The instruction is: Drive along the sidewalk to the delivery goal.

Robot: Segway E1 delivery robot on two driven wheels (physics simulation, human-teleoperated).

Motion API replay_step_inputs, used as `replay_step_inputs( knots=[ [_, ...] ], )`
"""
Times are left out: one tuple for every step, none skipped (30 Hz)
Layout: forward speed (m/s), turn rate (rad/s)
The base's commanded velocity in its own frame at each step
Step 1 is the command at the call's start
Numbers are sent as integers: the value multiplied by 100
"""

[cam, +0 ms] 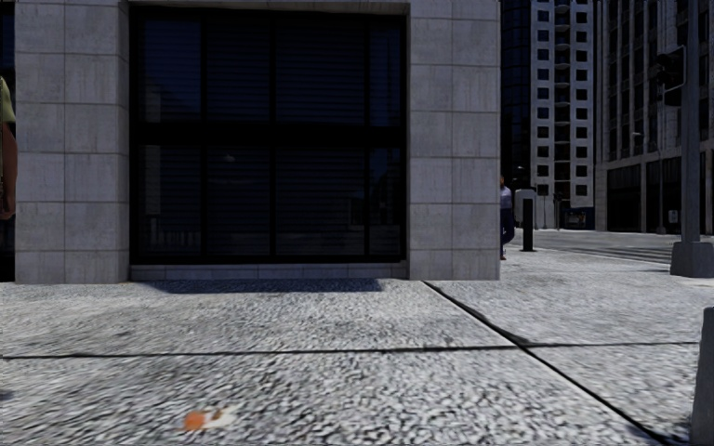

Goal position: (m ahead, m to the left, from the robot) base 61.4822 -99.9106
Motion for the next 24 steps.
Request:
replay_step_inputs(
  knots=[
    [155,0],
    [155,0],
    [155,0],
    [155,0],
    [154,0],
    [154,0],
    [154,0],
    [154,0],
    [154,-42],
    [154,-85],
    [154,-120],
    [154,-120],
    [154,-120],
    [154,-120],
    [154,-120],
    [154,-120],
    [154,-120],
    [154,-120],
    [154,-120],
    [154,-120],
    [154,-120],
    [154,-120],
    [154,-120],
    [154,-120]
  ],
)
